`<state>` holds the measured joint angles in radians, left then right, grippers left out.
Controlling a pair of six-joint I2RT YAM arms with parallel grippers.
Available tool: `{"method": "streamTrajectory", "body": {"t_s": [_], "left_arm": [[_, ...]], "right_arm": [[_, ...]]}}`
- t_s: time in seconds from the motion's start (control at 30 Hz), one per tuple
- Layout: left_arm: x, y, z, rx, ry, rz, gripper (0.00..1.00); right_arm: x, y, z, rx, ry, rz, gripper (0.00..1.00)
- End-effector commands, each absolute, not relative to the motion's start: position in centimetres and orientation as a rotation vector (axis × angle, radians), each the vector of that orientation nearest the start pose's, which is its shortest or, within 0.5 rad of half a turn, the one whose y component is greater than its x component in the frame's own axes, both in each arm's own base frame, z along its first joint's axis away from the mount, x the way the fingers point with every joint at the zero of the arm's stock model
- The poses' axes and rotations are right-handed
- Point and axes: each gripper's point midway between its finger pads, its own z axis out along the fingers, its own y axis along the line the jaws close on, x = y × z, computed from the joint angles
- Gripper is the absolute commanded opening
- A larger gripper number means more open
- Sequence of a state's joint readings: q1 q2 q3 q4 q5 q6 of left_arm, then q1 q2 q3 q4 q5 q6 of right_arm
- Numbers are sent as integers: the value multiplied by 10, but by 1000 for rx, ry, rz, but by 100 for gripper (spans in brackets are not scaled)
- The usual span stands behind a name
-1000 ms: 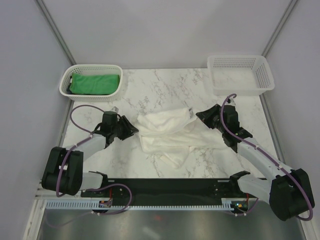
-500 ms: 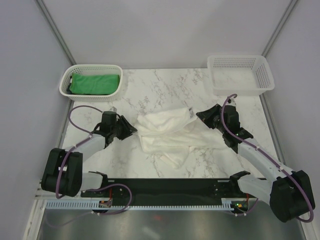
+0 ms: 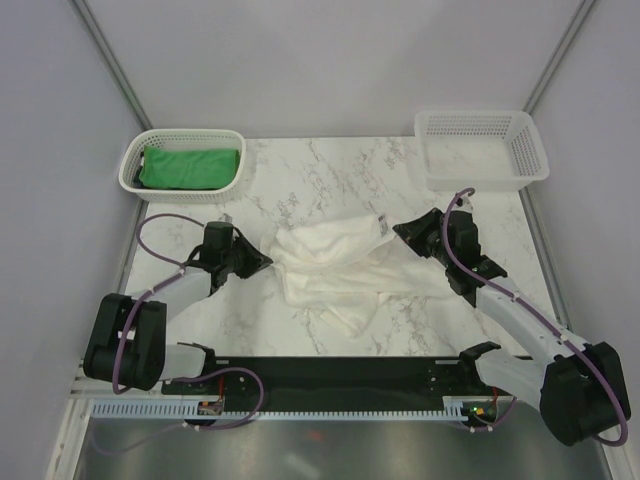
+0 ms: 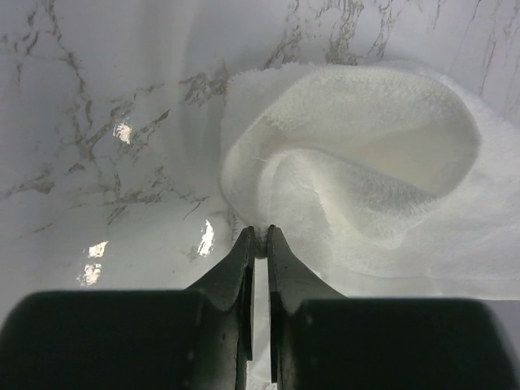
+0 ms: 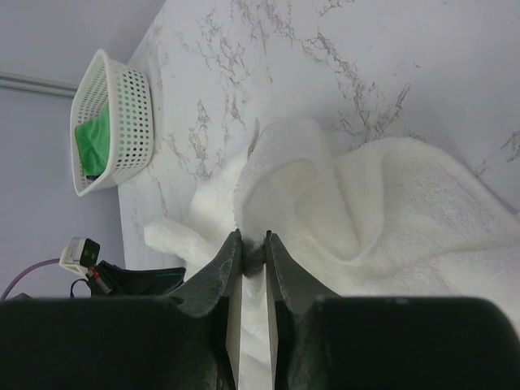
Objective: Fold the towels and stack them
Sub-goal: Flatten out the crumpled towel
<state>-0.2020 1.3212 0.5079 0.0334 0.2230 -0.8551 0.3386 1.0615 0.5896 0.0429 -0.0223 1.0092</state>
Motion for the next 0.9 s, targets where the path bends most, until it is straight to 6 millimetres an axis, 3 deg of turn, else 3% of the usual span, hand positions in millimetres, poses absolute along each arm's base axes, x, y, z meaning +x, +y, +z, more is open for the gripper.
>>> {"method": "streamTrajectory", "body": {"t_s": [0.0,0.43,0.57,0.67,0.73,0.87], "left_arm": [[308,-131,60,-703,2324,-769,5],[298,-116,81,-644,2350,-646,2],[292,-120,94,-605,2323,-693,2],[280,-132,115,-495,2333,-788,2],[276,-138,135,-431,2327,-832,2],[249,-154,169,-340,2315,-984,2]], "right_arm": [[323,147,174,664,1949,827,0],[311,140,173,608,1980,773,0],[305,139,175,595,1986,774,0],[299,134,181,552,2004,728,0],[291,117,176,561,2034,610,0],[271,101,183,578,2027,558,0]]}}
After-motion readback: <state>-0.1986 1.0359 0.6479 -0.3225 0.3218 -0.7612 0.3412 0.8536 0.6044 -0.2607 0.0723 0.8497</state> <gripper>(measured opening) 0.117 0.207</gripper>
